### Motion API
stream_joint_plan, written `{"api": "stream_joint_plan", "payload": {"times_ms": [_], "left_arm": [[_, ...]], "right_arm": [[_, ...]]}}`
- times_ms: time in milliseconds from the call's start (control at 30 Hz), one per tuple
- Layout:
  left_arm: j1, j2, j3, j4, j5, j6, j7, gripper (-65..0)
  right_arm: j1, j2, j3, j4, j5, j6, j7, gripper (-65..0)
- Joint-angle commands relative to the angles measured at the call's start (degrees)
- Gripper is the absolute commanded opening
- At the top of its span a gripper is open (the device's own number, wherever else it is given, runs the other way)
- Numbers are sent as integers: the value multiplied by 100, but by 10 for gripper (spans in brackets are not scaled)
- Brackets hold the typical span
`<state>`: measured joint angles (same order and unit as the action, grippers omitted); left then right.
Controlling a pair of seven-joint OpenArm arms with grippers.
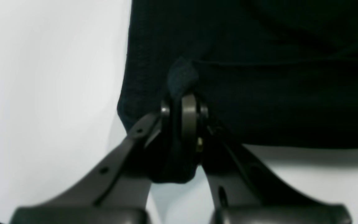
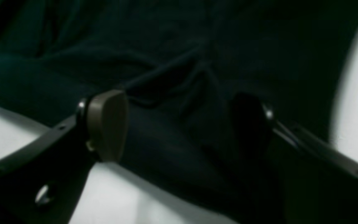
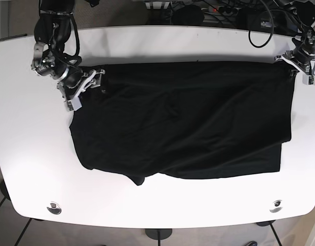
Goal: Fold the T-shirt properly
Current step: 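Pull the held edge taut with both grippers, spreading the shirt flat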
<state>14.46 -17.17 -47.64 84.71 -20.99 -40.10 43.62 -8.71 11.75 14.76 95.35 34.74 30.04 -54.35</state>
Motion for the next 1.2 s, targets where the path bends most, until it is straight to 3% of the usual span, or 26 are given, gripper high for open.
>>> {"api": "stream_joint_plan", "payload": {"times_ms": [33, 100, 133, 233, 400, 567, 600, 667, 867, 1133, 1200], "left_arm": [[-17, -125, -49, 96, -76, 10, -120, -650], [-17, -125, -49, 132, -76, 10, -120, -650], [-17, -125, -49, 211, -76, 10, -120, -650], [-8, -19, -49, 589, -76, 10, -120, -650], [317, 209, -58, 1380, -76, 10, -111, -650], [431, 253, -401, 1424, -76, 10, -111, -650], [440, 253, -454, 1424, -76, 10, -111, -650], [563, 253, -621, 1415, -76, 10, -102, -650], [598, 253, -700, 1424, -76, 10, -102, -650], [-474, 200, -410, 967, -6, 10, -102, -649], [-765, 33, -348, 597, 328, 10, -102, -649]], "right_arm": [[128, 34, -197, -54, 135, 24, 120, -151], [137, 25, -303, -159, 135, 24, 129, -198], [128, 25, -294, -142, 143, 33, 147, -268], [102, -45, -276, -124, 143, 60, 147, -610], [-487, -89, 286, 737, 143, 68, 156, -629], [-1226, -89, 638, 1529, 143, 95, 156, -629], [-1349, -89, 717, 1599, 143, 174, 156, -629], [-1630, -98, 1069, 1669, 143, 534, 156, -631], [-1841, -98, 1376, 1678, 143, 798, 156, -631], [-1041, -72, 1324, 1652, 91, 763, 120, -629], [-760, -45, 1324, 1318, 82, 736, -11, -629]]}}
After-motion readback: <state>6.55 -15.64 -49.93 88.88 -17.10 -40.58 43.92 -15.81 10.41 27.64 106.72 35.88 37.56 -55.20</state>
